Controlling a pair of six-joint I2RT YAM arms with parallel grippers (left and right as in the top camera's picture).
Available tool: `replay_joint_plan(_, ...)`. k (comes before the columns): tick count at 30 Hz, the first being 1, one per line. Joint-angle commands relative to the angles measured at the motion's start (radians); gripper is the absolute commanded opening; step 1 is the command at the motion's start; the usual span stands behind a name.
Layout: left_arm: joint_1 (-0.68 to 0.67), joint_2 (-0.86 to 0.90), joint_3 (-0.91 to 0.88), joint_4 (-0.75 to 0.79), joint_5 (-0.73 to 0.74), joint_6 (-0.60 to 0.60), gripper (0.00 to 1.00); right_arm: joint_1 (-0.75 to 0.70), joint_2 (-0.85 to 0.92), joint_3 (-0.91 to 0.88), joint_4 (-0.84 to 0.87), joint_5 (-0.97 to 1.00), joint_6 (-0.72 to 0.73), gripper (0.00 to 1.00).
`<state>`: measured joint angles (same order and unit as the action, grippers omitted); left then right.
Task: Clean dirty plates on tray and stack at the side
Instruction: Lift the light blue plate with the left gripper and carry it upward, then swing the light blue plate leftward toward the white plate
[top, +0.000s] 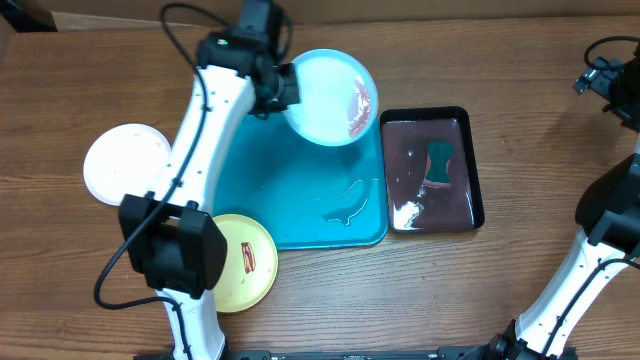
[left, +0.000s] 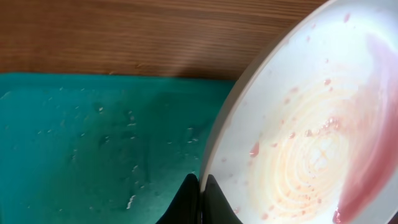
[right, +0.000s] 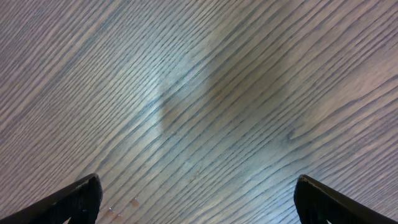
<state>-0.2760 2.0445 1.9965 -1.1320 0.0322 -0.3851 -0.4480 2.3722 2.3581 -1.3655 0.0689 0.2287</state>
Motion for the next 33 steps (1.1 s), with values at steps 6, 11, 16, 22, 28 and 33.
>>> replay_joint_plan(6, -0.206, 0.005, 0.03, 0.04, -0.281, 0.02, 0.04, 0.003, -0.026, 0.018, 0.003, 0.005, 0.004, 1.0)
replay_joint_plan(11, -0.332, 0.005, 0.03, 0.058, -0.448, 0.05, 0.04, 0.003, -0.026, 0.018, 0.003, 0.005, 0.004, 1.0)
replay_joint_plan(16, -0.451, 0.005, 0.03, 0.075, -0.615, 0.074, 0.04, 0.003, -0.026, 0.018, 0.003, 0.005, 0.004, 1.0)
replay_joint_plan(22, -0.579, 0.005, 0.03, 0.129, -0.795, 0.19, 0.04, 0.003, -0.026, 0.018, 0.003, 0.005, 0.004, 1.0)
replay_joint_plan(28, -0.672, 0.005, 0.03, 0.167, -0.981, 0.272, 0.04, 0.003, -0.026, 0.018, 0.003, 0.005, 0.005, 1.0)
replay_joint_plan(33, -0.734, 0.005, 0.03, 0.218, -1.129, 0.354, 0.04, 0.003, -0.026, 0.018, 0.003, 0.005, 0.004, 1.0)
